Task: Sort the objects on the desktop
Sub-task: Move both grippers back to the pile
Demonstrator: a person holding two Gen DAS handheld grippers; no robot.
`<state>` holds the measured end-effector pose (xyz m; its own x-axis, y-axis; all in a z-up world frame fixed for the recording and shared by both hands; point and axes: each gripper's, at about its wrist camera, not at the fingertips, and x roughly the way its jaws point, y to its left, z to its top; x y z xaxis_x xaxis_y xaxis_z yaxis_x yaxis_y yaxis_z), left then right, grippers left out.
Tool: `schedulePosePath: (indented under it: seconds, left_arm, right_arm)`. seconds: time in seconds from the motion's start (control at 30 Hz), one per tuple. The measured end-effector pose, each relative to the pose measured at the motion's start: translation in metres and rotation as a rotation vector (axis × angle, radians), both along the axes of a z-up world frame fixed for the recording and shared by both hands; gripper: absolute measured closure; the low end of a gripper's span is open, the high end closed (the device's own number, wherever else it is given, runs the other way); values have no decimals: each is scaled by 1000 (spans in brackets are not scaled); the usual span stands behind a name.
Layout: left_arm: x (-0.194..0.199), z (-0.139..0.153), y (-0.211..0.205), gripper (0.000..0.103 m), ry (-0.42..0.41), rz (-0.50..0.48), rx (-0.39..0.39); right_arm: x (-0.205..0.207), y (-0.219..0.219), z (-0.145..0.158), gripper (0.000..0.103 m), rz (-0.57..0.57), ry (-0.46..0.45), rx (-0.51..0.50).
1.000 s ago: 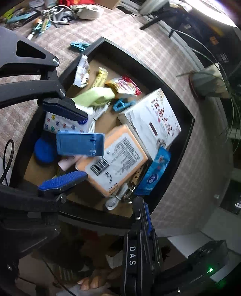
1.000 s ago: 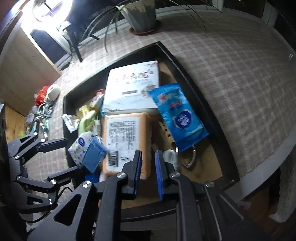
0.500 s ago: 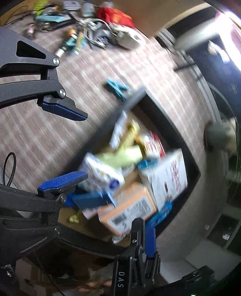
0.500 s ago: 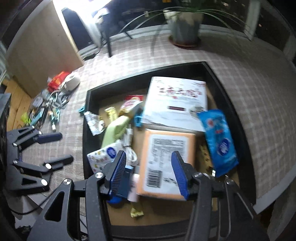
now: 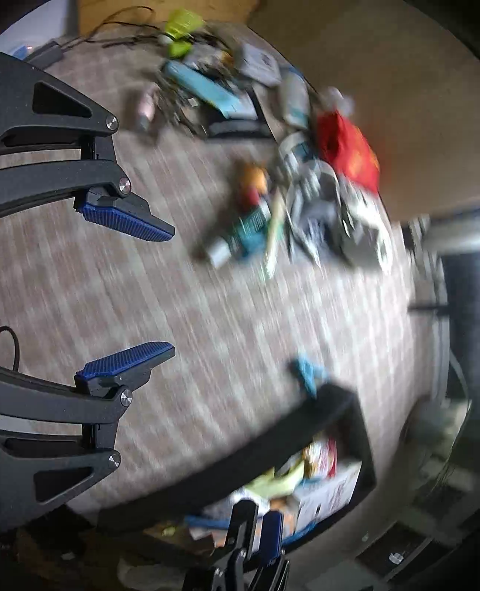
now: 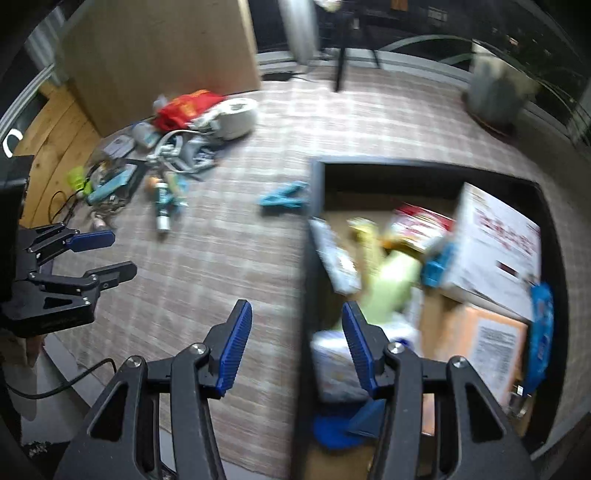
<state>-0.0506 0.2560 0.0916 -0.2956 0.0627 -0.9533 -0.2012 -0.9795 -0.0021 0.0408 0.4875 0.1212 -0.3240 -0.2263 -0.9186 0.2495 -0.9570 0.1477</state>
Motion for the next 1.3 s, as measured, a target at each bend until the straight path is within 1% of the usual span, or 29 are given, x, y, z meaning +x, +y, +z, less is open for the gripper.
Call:
schedulePosePath:
  seconds: [0.03, 0.2, 0.33, 0.43, 0.57, 0.67, 0.87, 1.13, 1.17, 1.3]
  left_arm:
    - [2, -2, -12, 49, -1, 23, -5]
    - [9, -12, -63, 49, -11, 131, 20]
    - [12, -18, -102, 49, -14, 219, 43]
    - [13, -25, -134, 49, -21, 300, 70]
    - [12, -32, -159, 49, -21, 359, 55]
    - [10, -36, -171, 49, -24, 389, 60]
    - [1, -47, -183, 49, -37, 425, 70]
    - [-12, -69, -201, 49, -71, 511, 161]
    - [-13, -71, -202, 49, -73, 515, 171]
    - [-18, -74, -205, 49, -70, 541, 205]
  right_arm:
    - [-1, -8, 0, 53, 10, 6, -7]
    - [-9, -54, 3, 53, 32, 40, -56]
    - [-20, -82, -4, 53, 30, 23, -117]
    - [-26, -102, -7, 53, 44, 31, -109]
    - [-34, -127, -10, 53, 87, 28, -112]
    - [-41, -144, -16, 54, 125, 25, -84]
    - [-54, -164, -34, 60, 166, -18, -80]
    - [-68, -176, -62, 68, 197, -78, -84]
    - [-70, -177, -64, 70, 195, -86, -90]
    - [-76, -183, -68, 72, 206, -101, -113]
